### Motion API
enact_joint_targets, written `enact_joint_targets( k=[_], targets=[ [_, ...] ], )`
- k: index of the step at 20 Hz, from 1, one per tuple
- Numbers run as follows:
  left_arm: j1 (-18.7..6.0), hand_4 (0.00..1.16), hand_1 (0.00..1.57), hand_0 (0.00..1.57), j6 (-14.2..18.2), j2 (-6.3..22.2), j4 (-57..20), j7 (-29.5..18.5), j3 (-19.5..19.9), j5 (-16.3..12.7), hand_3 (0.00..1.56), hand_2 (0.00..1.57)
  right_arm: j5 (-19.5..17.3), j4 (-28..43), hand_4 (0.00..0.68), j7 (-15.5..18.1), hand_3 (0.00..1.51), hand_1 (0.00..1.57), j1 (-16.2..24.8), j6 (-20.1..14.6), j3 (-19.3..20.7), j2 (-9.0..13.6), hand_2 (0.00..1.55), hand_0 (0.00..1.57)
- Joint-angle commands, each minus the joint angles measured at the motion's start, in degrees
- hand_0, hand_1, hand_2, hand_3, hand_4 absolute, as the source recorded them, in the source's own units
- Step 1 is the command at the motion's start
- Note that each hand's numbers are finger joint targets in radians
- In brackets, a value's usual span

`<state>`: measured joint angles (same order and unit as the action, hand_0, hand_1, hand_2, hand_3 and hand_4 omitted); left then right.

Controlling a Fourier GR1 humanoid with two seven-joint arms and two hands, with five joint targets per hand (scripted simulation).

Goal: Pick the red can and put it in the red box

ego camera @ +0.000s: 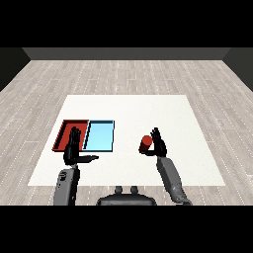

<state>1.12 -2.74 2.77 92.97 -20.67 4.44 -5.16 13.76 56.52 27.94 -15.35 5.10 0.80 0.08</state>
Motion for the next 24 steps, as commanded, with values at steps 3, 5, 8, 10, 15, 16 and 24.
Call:
enact_joint_targets(
  k=[3,5,8,10,15,16,24],
  targets=[
    [2.85,0.00,0.00,0.00,2.08,-2.63,-0.89,-3.19,-3.48,2.33,0.00,0.00,0.63,-0.90,0.000,-2.21,0.00,0.00,-3.34,-0.44,-0.65,-0.06,0.00,0.00],
    [-2.21,0.00,0.00,0.00,0.06,1.52,0.30,1.59,2.10,-1.26,0.00,0.00,-0.44,-3.09,0.000,2.02,0.00,0.00,-0.84,-0.18,-2.12,-0.07,0.00,0.00],
    [1.17,0.00,0.00,0.00,0.26,0.75,4.42,3.47,0.48,-1.06,0.00,0.00,-0.94,-12.72,0.000,6.11,0.00,0.00,-6.14,1.51,1.94,1.43,0.00,0.00],
    [3.21,0.00,0.00,0.00,0.68,-1.04,2.31,0.19,-1.25,0.48,0.00,0.00,0.70,-1.90,0.000,-2.22,0.00,0.00,-3.23,-1.92,0.09,-0.05,0.00,0.00],
    [-0.70,0.00,0.00,0.00,0.89,0.11,-0.68,-0.41,0.46,0.47,0.00,0.00,1.81,-8.34,0.000,-0.79,0.00,0.00,-8.96,-3.35,0.06,-0.07,0.00,0.00],
    [0.36,0.00,0.00,0.00,-1.10,1.82,4.02,3.71,0.94,-1.54,0.00,0.00,0.98,-4.79,0.000,-0.02,0.00,0.00,-4.15,-0.51,0.67,0.72,0.00,0.00],
    [0.20,0.00,0.00,0.00,0.64,0.81,3.85,3.28,0.39,-0.01,0.00,0.00,0.99,-6.08,0.000,-1.35,0.00,0.00,-5.64,-2.05,-1.06,1.97,0.00,0.00]
  ],
)
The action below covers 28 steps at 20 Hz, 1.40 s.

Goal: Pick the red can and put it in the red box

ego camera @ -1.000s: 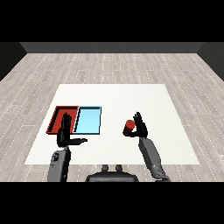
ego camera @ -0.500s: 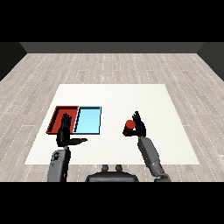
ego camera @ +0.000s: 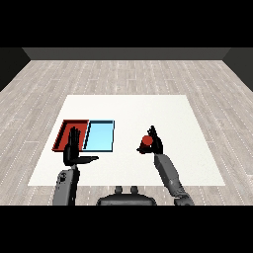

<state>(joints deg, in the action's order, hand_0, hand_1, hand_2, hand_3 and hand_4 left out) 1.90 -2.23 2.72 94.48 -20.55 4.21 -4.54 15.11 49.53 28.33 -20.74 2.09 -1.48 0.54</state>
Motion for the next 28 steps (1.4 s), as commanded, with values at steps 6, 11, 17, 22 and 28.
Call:
enact_joint_targets(
  k=[6,11,17,22,28],
  targets=[
    [2.16,0.00,0.00,0.00,1.30,-1.85,1.29,-1.21,-1.77,1.39,0.00,0.00,1.03,-3.14,0.000,-3.72,0.00,0.00,-6.74,-2.78,-0.55,-0.49,0.00,0.00],
    [-2.32,0.00,0.00,0.00,-1.55,1.00,-6.71,-5.04,1.74,-0.26,0.00,0.00,-0.98,-3.76,0.301,-2.06,1.35,1.31,-5.13,-5.15,-0.26,-0.51,1.38,1.31],
    [3.58,0.00,0.00,0.00,-0.55,-0.84,0.62,-2.43,-1.45,0.92,0.00,0.00,-3.30,2.61,0.667,-3.00,1.44,1.50,-0.72,-10.25,-3.82,0.28,1.46,1.50],
    [1.95,0.00,0.00,0.00,-1.18,0.93,1.49,-0.30,0.14,0.14,0.00,0.00,-5.92,5.30,0.646,-3.59,1.43,1.47,0.13,-10.53,-4.77,0.64,1.45,1.47],
    [-2.36,0.00,0.00,0.00,-0.73,-0.83,-6.80,-4.34,-0.95,1.49,0.00,0.00,-5.85,4.86,0.661,-2.82,1.41,1.46,-2.93,-10.47,-2.66,-0.27,1.45,1.46]
  ],
)
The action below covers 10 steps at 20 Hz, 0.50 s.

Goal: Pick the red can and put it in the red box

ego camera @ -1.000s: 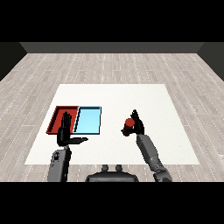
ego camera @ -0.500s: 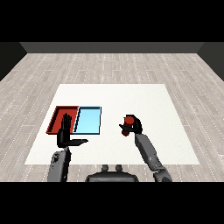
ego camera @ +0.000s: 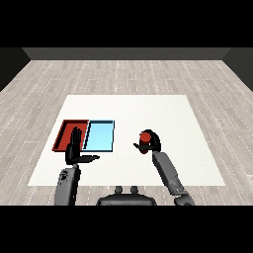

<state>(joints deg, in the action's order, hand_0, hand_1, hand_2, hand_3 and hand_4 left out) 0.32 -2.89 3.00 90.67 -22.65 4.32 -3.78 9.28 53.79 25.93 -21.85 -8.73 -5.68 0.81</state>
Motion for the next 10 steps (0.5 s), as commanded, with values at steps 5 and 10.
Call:
enact_joint_targets(
  k=[5,10],
  targets=[
    [1.55,0.00,0.00,0.00,0.55,-0.37,0.88,0.53,-2.86,3.24,0.00,0.00,-1.65,9.58,0.654,-2.52,1.40,1.43,1.11,-0.58,0.04,-0.30,1.44,1.43],
    [-1.87,0.00,0.00,0.00,2.32,-2.80,4.46,8.17,-8.20,4.67,0.00,0.00,-1.62,12.78,0.649,-1.71,1.41,1.44,3.50,0.82,-0.35,-0.17,1.45,1.44]
  ],
)
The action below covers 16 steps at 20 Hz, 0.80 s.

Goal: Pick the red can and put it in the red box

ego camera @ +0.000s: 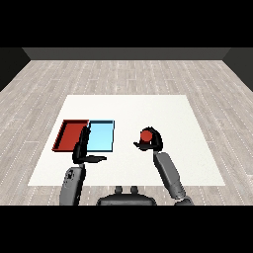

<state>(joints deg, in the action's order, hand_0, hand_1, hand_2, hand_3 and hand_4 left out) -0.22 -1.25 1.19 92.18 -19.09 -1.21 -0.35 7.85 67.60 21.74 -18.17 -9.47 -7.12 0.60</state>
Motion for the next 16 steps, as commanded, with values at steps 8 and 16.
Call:
enact_joint_targets(
  k=[8,16],
  targets=[
    [-6.41,0.00,0.00,0.00,7.86,-1.17,-7.94,1.61,-15.16,-2.27,0.00,0.00,0.90,10.20,0.662,-3.00,1.42,1.42,2.61,-1.39,-2.46,-0.51,1.44,1.42],
    [-13.10,0.00,0.00,0.00,12.69,-1.18,-7.37,8.57,-20.06,-5.64,0.00,0.00,4.98,2.33,0.653,0.06,1.42,1.41,-4.66,-9.79,-10.61,-0.60,1.44,1.41]
  ],
)
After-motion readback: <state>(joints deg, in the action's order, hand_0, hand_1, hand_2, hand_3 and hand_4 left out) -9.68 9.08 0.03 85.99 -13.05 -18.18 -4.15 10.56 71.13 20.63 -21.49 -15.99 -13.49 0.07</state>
